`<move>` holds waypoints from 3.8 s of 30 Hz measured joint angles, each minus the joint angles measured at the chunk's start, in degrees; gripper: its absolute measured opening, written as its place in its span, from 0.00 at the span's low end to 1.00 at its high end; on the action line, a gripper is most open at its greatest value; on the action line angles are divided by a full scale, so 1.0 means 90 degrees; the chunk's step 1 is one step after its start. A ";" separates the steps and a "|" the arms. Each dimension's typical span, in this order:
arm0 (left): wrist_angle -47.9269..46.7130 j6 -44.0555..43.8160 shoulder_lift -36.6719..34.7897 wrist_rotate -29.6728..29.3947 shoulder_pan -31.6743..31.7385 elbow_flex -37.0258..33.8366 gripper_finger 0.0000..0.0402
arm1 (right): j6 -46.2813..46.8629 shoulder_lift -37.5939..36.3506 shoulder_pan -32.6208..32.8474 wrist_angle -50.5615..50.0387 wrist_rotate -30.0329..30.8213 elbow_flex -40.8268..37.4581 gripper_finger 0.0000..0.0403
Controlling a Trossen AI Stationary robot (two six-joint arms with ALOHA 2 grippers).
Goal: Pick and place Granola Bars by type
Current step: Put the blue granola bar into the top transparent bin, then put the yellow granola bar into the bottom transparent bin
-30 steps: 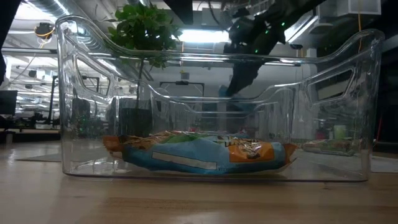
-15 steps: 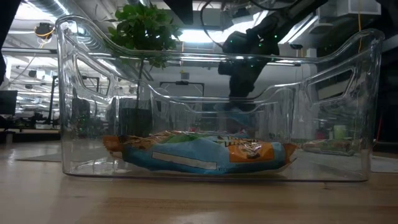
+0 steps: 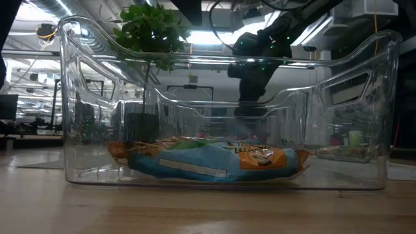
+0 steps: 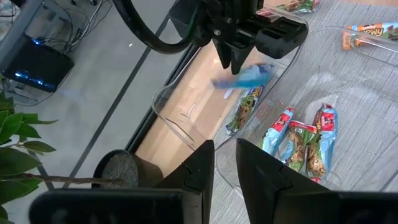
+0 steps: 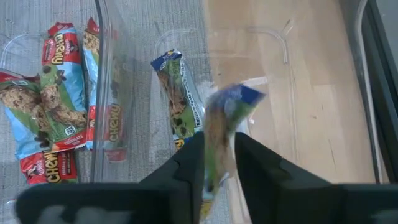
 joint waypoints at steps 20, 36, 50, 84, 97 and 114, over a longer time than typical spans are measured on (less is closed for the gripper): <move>-0.0027 0.0011 0.0000 -0.0005 0.0001 0.0000 0.15 | 0.0839 -0.1348 0.0010 -0.1347 0.0508 0.0007 0.43; -0.0053 0.0181 0.0000 -0.0012 0.0000 0.0000 0.14 | 0.2752 -0.3857 0.0456 -0.2660 0.0839 -0.2086 0.43; -0.0051 0.0395 0.0000 -0.0002 0.0001 0.0000 0.13 | 0.4554 -0.4670 0.1580 -0.1889 0.0624 -0.3806 0.46; -0.0049 0.0201 0.0000 0.0053 -0.0137 0.0000 0.12 | 0.6086 -0.3386 0.2242 -0.0468 0.1167 -0.4634 0.73; -0.0049 0.0225 0.0000 0.0051 -0.0137 0.0000 0.12 | 0.6067 -0.2812 0.2375 -0.0300 0.1341 -0.4634 0.67; -0.0048 0.0226 0.0000 0.0049 -0.0125 0.0000 0.12 | 0.5859 -0.2817 0.2370 -0.0308 0.1129 -0.4627 0.16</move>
